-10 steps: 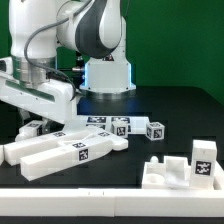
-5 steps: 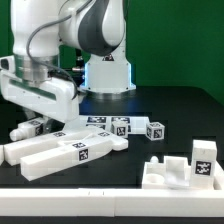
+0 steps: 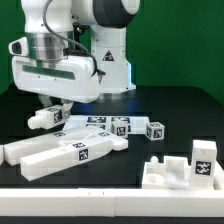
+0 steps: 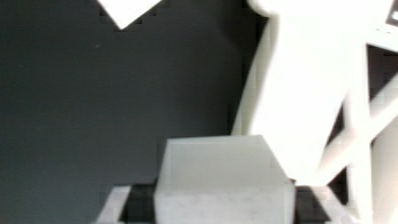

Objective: Assemble chair

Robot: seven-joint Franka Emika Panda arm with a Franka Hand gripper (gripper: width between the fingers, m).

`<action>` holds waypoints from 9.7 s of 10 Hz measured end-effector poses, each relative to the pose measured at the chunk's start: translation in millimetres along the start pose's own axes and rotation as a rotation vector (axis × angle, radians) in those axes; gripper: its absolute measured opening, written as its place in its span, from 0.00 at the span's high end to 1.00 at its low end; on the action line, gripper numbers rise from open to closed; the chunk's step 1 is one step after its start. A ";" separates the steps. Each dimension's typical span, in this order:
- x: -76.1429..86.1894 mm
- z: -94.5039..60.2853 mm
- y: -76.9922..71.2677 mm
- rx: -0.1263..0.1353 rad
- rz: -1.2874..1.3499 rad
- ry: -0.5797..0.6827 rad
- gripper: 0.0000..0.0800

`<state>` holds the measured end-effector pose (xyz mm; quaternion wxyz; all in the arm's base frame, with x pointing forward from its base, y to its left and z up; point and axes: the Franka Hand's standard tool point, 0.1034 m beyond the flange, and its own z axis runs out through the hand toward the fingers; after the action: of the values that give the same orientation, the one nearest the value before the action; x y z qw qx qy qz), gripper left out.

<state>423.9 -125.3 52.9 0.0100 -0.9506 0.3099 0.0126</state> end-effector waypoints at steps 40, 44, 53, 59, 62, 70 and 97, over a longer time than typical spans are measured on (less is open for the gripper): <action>11.3 41.8 94.1 -0.039 2.212 0.192 0.44; 27.6 4.6 65.3 0.041 2.014 0.109 0.19; 29.0 -11.7 43.7 0.025 0.974 0.112 0.19; 23.9 -8.0 44.2 -0.038 0.198 0.107 0.19; 22.4 -5.9 34.2 -0.040 -0.140 0.060 0.19; 18.7 -3.1 40.6 -0.107 -0.657 -0.179 0.19; 30.5 19.1 81.0 -0.442 -0.731 -0.944 0.19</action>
Offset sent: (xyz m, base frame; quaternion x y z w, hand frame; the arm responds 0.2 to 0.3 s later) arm 0.0011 0.0408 0.0230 0.0115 0.0366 0.2080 0.9774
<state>400.4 -208.2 32.0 -0.0474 -0.8668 -0.0823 0.4896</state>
